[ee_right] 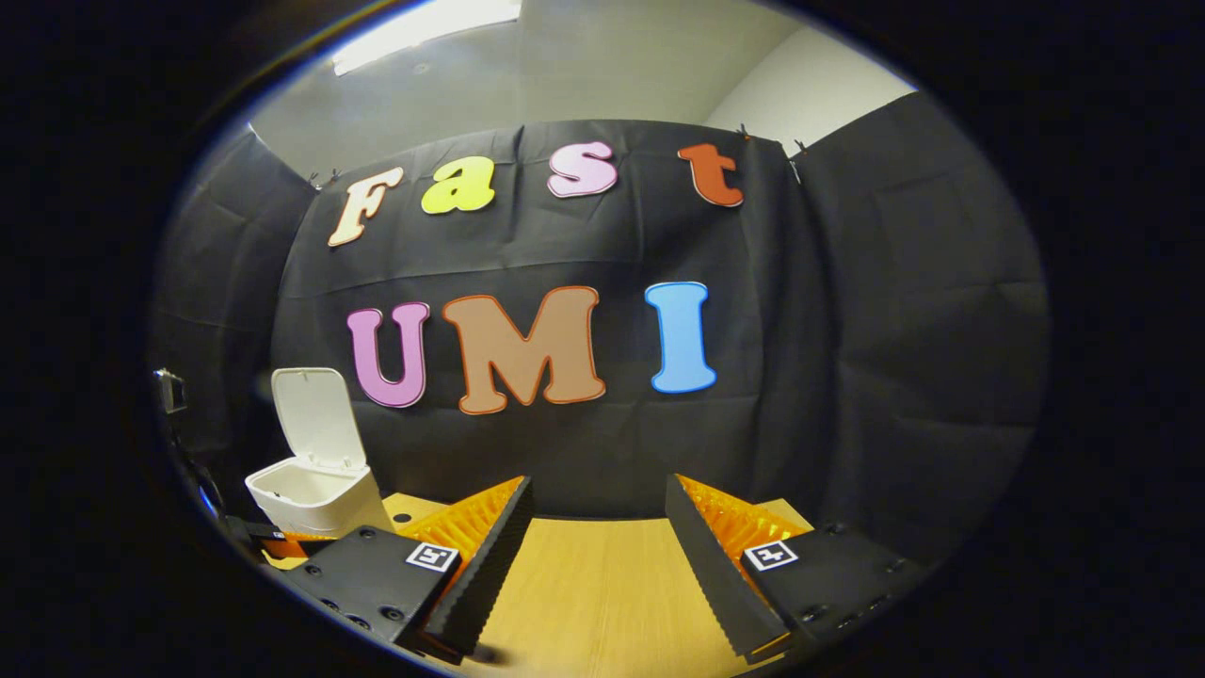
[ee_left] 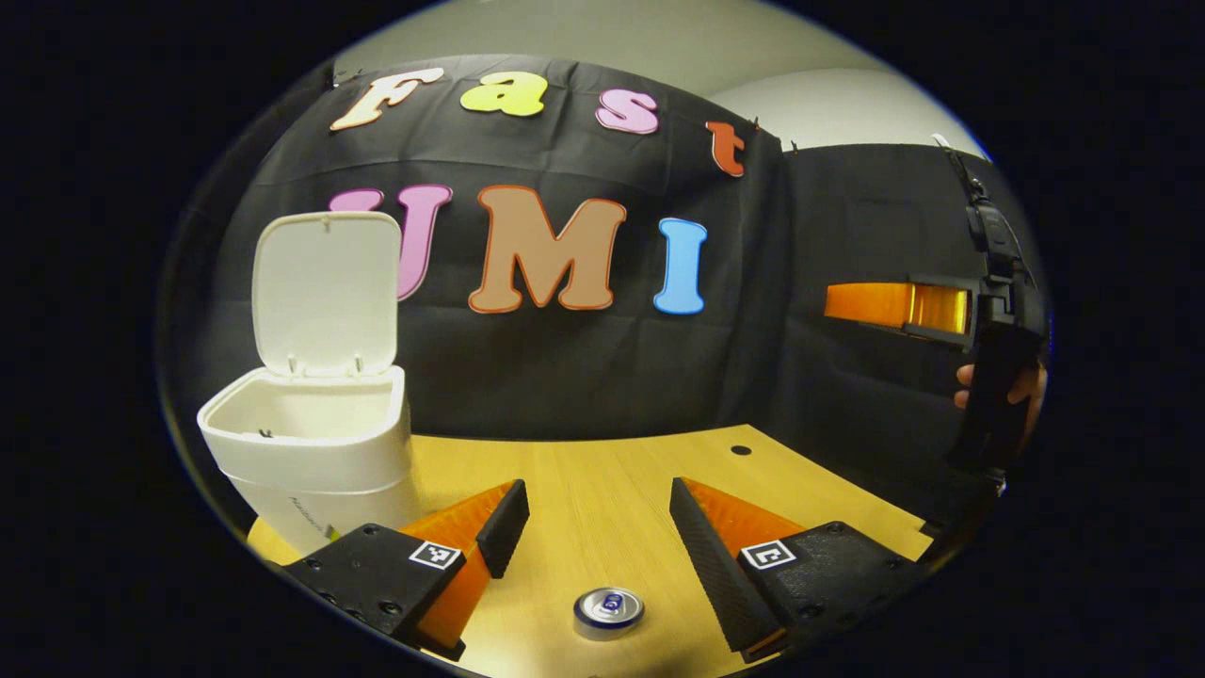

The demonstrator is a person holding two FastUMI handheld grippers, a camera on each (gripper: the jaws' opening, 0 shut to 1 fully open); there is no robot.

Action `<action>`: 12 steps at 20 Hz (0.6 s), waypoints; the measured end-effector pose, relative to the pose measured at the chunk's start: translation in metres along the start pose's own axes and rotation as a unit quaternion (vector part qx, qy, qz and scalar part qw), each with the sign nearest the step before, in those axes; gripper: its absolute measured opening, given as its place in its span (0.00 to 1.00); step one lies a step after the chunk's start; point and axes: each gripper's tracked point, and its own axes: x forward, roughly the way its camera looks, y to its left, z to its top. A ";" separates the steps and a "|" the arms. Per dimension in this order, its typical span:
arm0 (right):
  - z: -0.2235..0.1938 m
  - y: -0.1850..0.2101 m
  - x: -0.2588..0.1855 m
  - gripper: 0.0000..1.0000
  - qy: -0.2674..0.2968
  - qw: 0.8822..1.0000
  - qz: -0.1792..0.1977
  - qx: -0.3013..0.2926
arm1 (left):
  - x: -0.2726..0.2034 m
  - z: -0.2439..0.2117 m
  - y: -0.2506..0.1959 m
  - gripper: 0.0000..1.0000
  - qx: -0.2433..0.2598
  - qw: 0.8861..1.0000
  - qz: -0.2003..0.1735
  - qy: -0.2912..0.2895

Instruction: Press the lid of the desktop garbage bin to open it, pick up the crumpled paper on the desktop and throw it into the bin, then pick up the pop can on the desktop and drop it into the bin, and finally close the garbage bin lid.

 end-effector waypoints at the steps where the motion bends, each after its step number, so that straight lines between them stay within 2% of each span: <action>1: -0.005 -0.009 -0.003 0.94 0.005 1.000 -0.008 0.002 | 0.004 -0.009 -0.003 0.92 0.001 1.000 -0.002 0.012; 7: -0.033 -0.052 -0.023 0.95 0.038 0.998 -0.048 0.012 | 0.022 -0.071 -0.010 0.92 0.007 0.996 -0.005 0.084; 12: -0.048 -0.072 -0.034 0.94 0.060 0.996 -0.072 0.010 | 0.028 -0.112 -0.008 0.93 0.004 0.992 0.001 0.129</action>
